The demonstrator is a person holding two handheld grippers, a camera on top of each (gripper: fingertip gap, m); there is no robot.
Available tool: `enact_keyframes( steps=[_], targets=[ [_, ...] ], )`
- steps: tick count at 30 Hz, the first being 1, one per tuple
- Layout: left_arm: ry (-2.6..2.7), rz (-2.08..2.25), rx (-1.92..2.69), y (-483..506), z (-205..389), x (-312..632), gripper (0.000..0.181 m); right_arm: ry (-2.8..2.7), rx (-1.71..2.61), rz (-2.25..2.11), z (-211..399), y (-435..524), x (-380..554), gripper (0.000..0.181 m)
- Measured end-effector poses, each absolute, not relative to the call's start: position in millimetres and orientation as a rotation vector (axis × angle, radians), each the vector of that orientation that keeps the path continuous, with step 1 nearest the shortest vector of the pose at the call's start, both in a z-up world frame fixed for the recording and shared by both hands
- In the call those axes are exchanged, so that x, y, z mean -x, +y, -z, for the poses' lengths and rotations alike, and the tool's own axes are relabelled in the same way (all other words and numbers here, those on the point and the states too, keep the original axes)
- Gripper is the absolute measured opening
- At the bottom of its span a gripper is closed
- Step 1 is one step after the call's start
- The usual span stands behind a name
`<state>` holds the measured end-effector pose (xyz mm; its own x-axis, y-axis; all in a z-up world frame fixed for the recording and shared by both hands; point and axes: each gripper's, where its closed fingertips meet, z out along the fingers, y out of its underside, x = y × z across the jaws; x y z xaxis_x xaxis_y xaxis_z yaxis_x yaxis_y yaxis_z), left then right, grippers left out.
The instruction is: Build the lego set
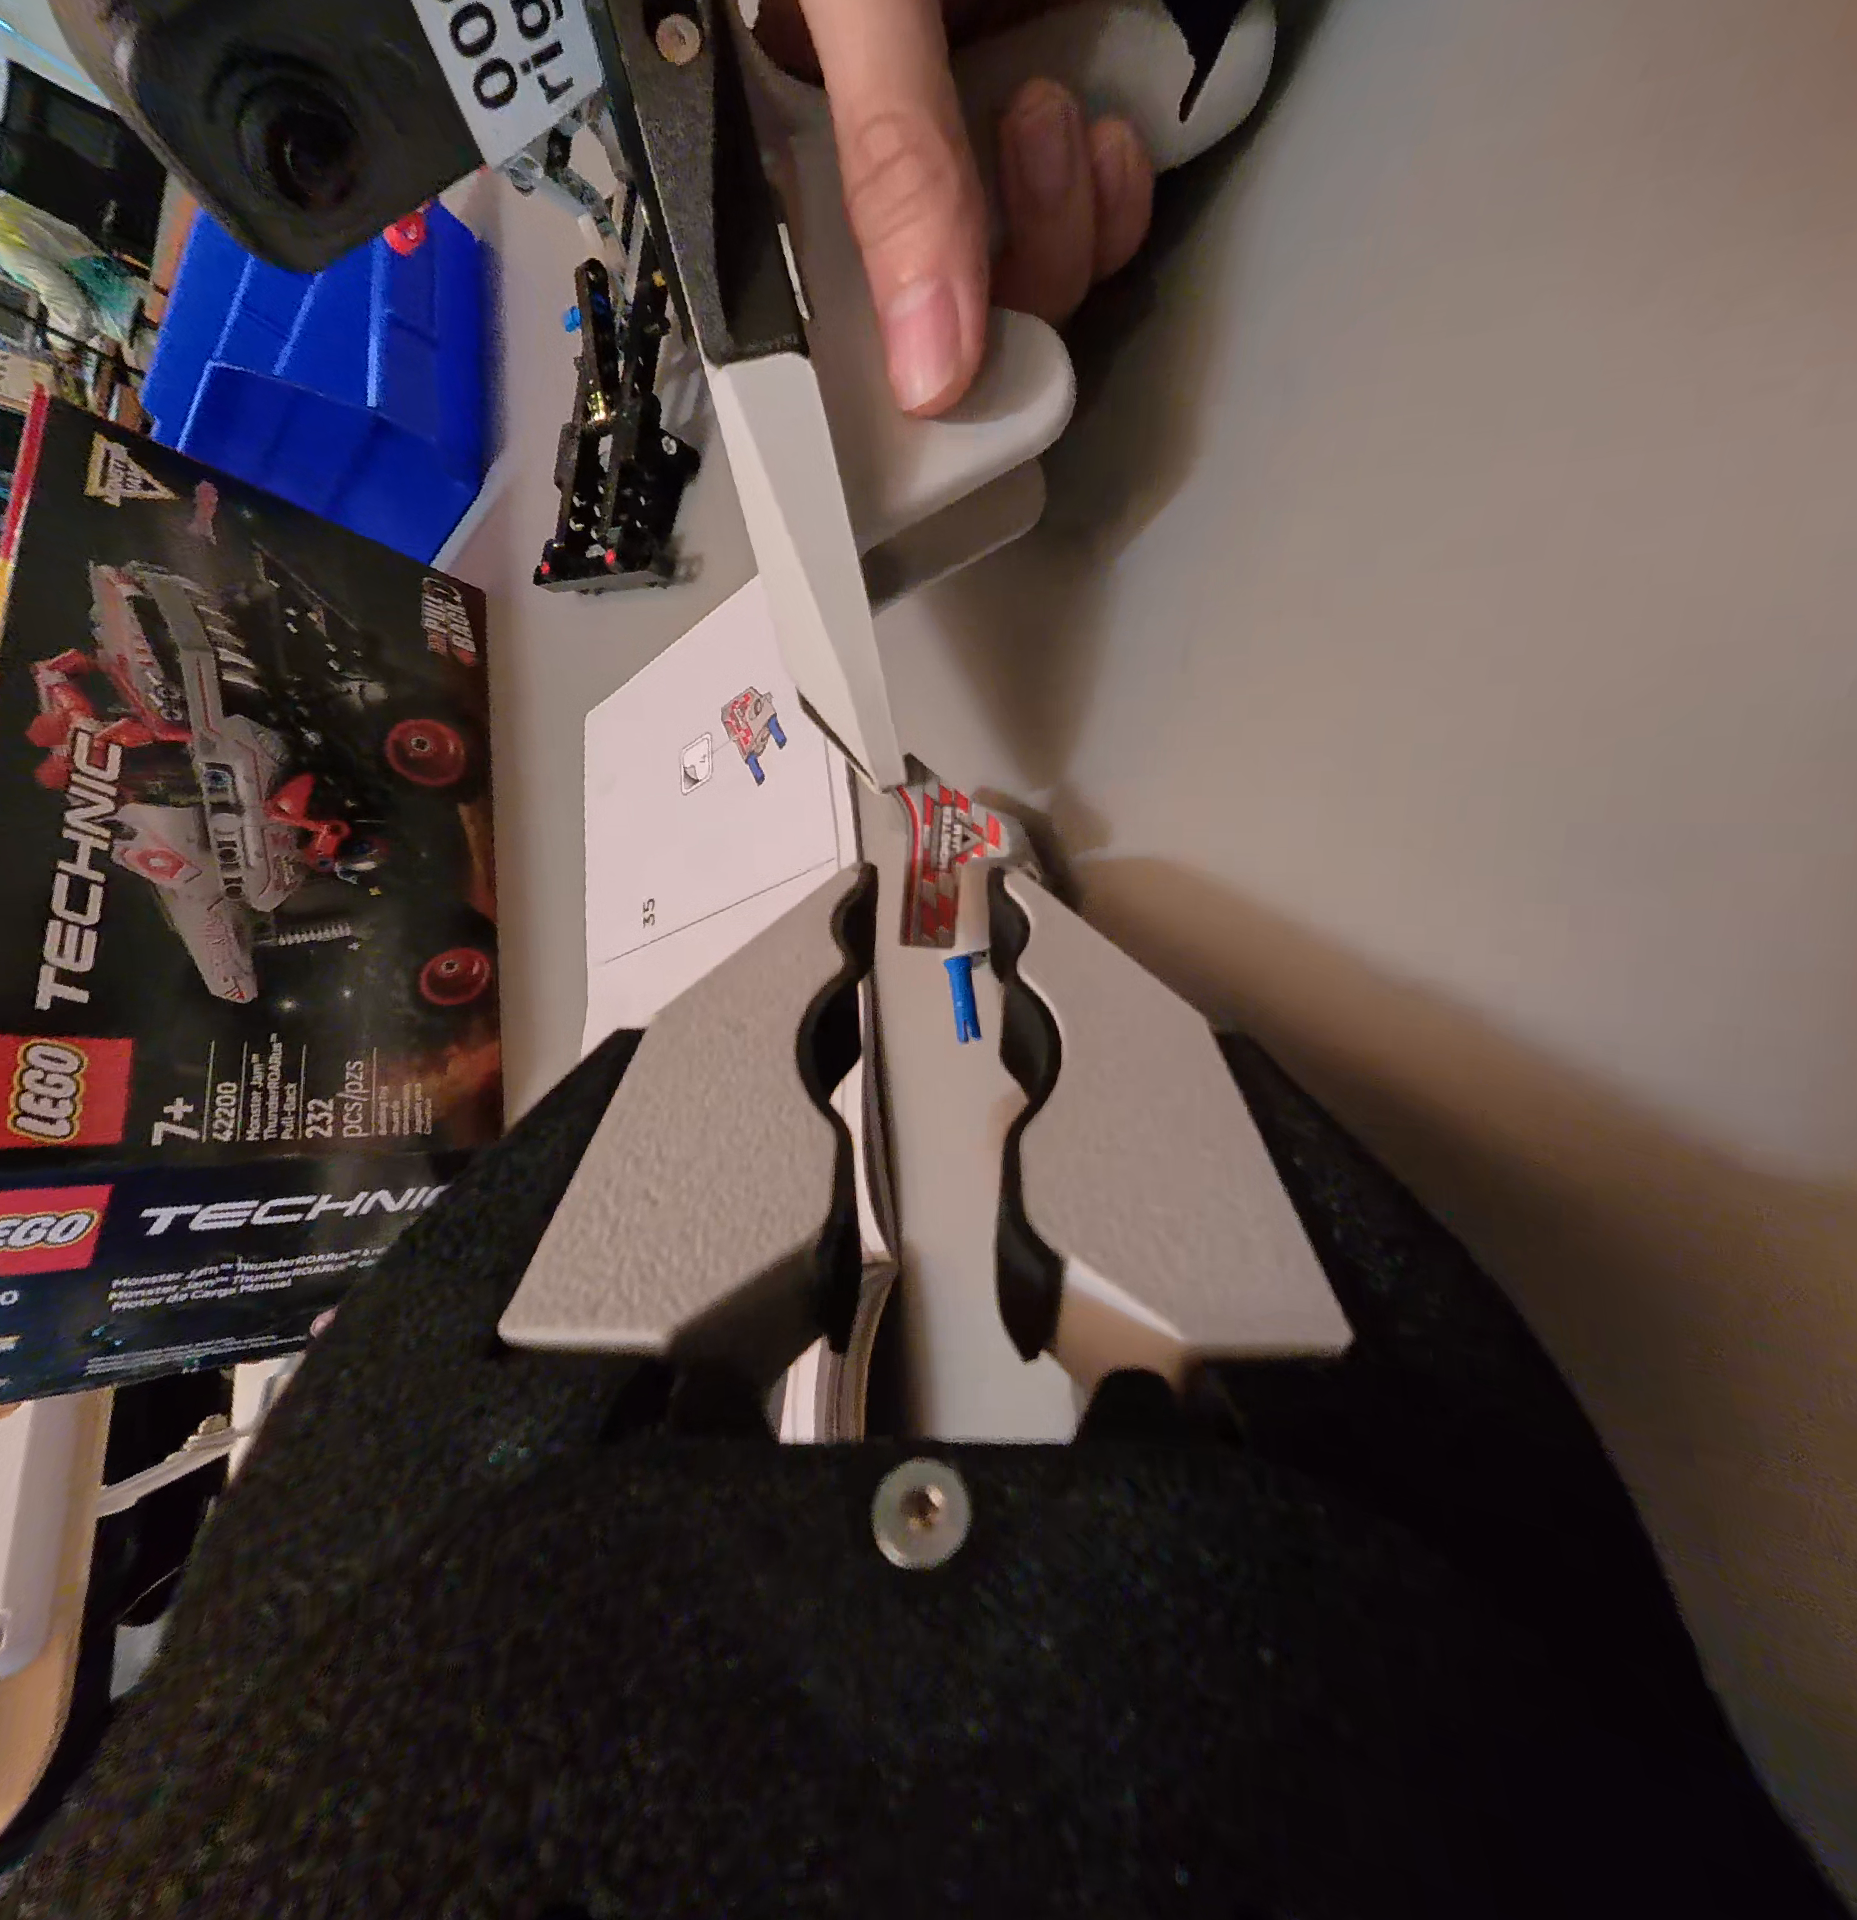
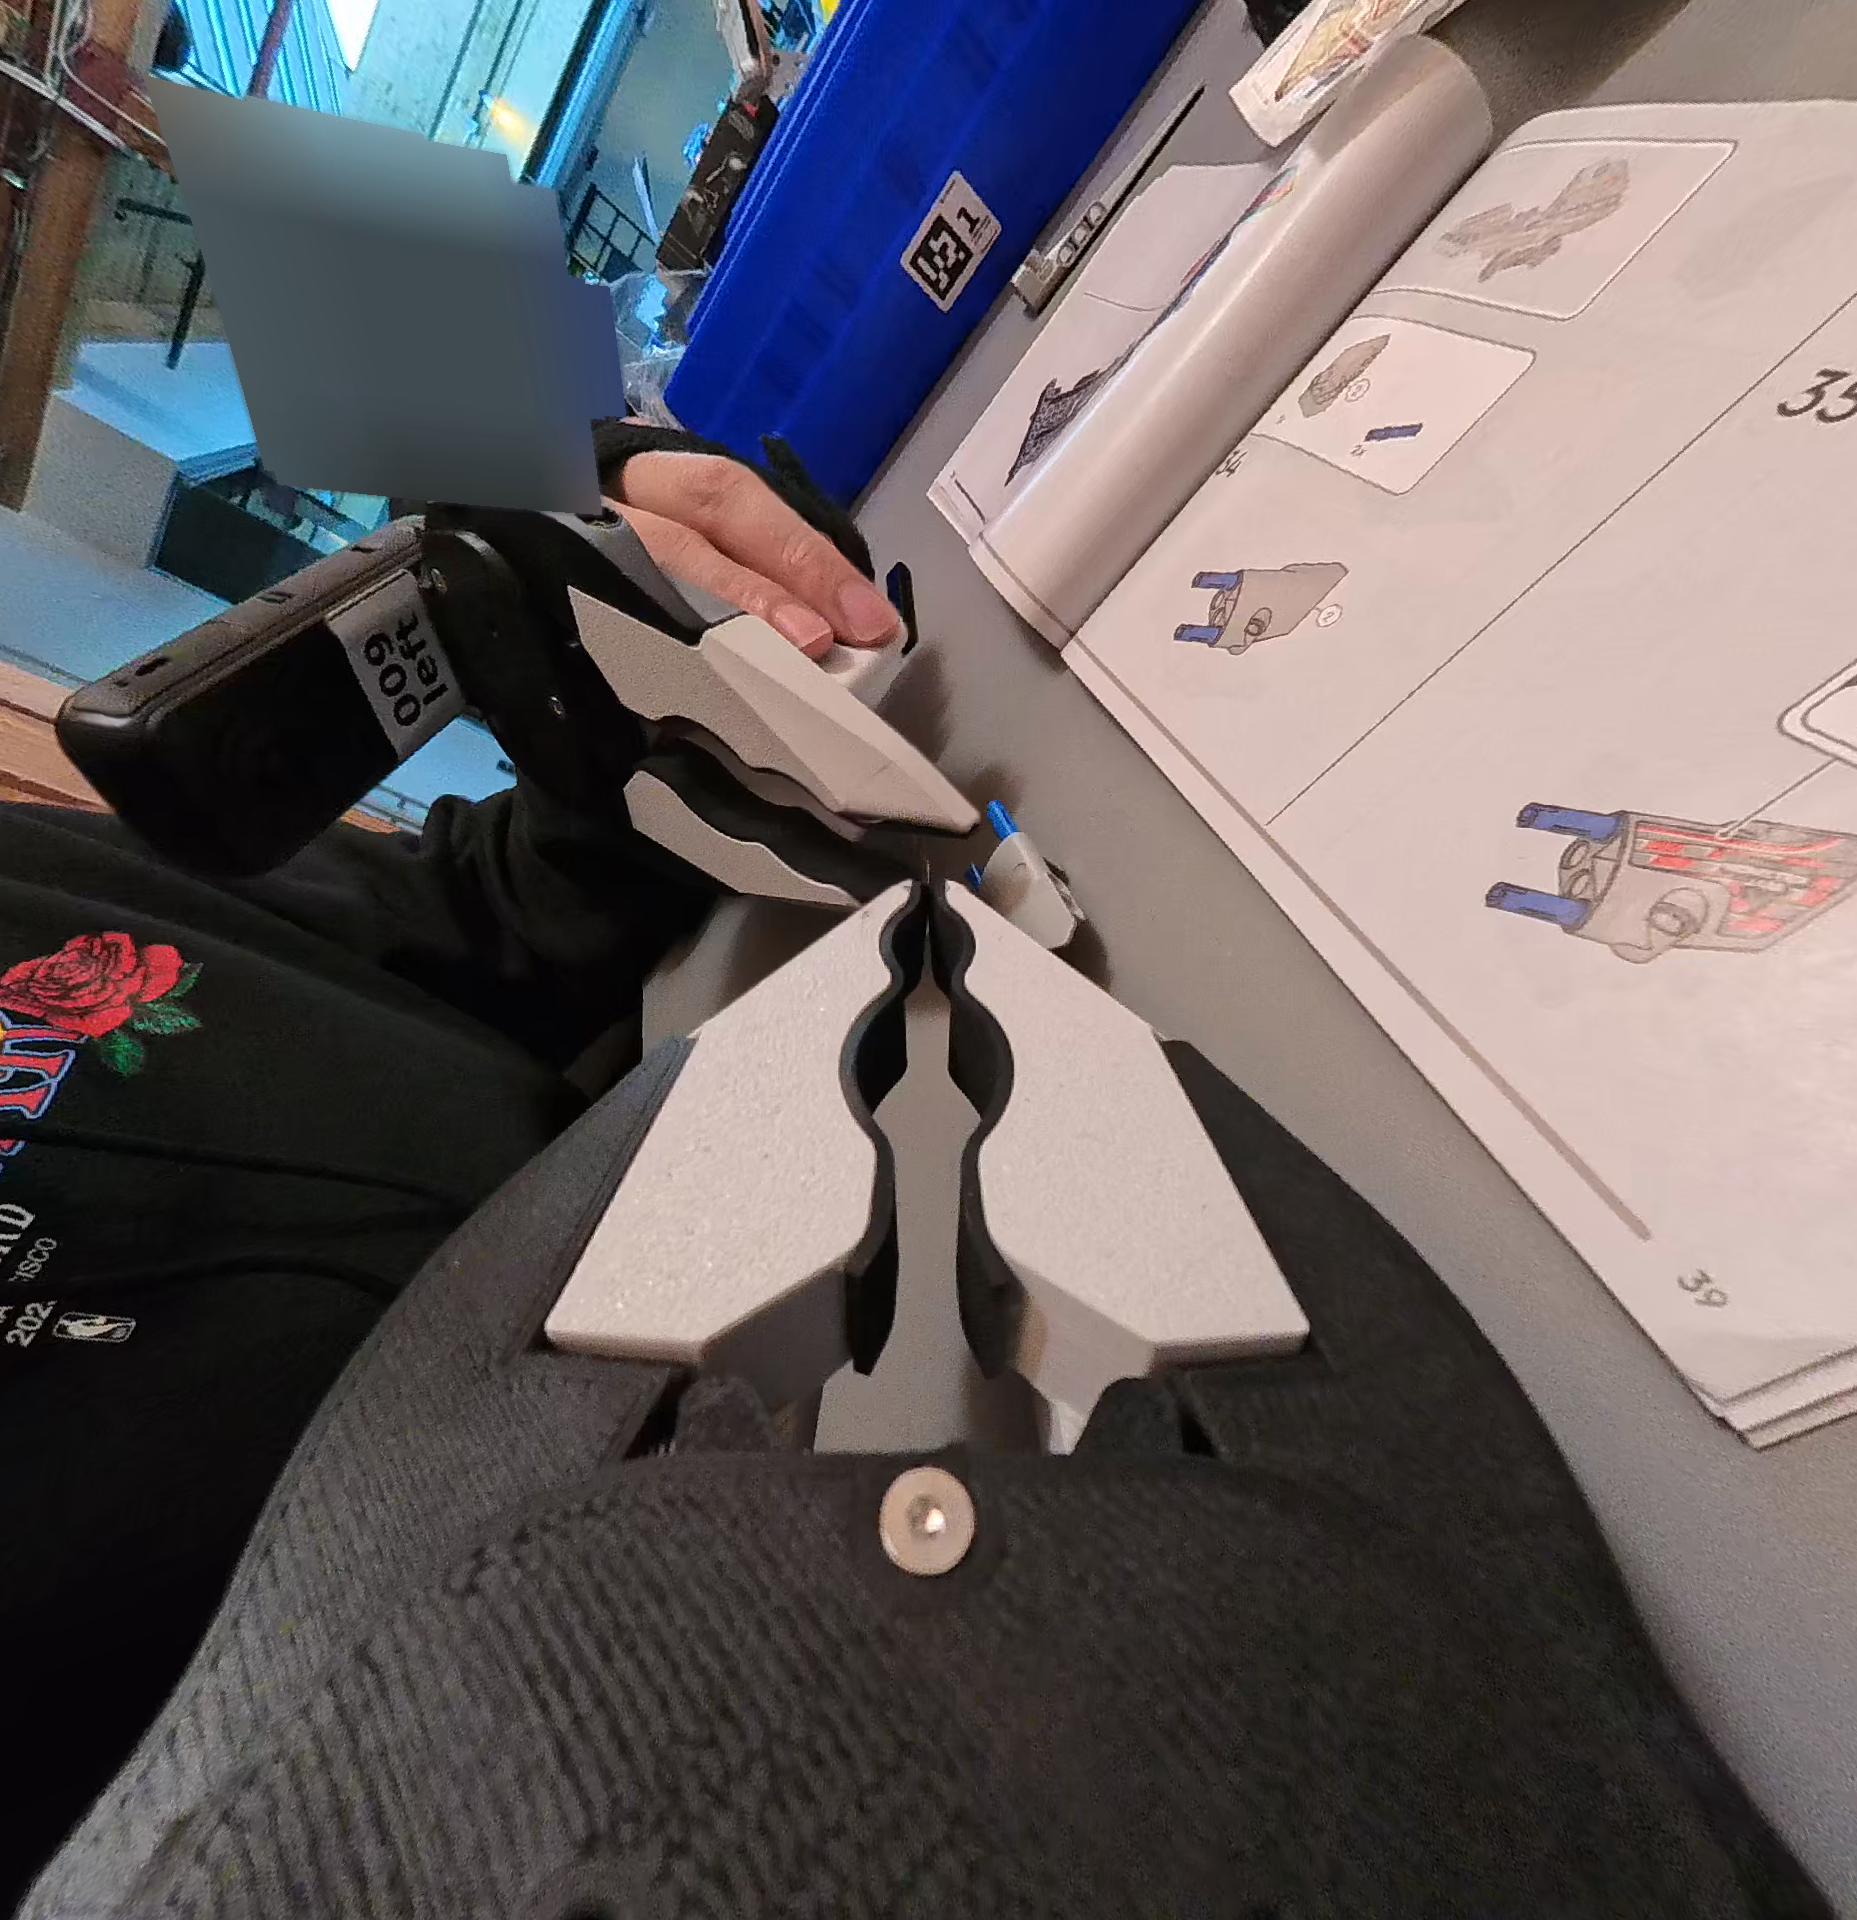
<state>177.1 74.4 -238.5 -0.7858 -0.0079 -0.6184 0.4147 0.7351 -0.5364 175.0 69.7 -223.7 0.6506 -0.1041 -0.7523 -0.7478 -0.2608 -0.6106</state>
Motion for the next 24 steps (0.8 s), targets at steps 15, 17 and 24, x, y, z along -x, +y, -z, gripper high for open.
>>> enact_keyframes(
  steps=[15,17,24],
  targets=[
    [2.327,0.913,-0.304,74.3,238.3,-177.4,0.012,0.698,1.738,-0.719,222.8,69.8,-177.5,0.0],
    [2.351,0.917,-0.279,76.5,240.4,-178.0,0.023,0.69,1.735,-0.728,221.9,70.0,-179.2,0.0],
    [2.495,1.098,-0.103,80.6,243.6,-174.0,0.031,0.636,1.771,-0.795,223.0,69.4,-177.7,0.0]
  ],
)
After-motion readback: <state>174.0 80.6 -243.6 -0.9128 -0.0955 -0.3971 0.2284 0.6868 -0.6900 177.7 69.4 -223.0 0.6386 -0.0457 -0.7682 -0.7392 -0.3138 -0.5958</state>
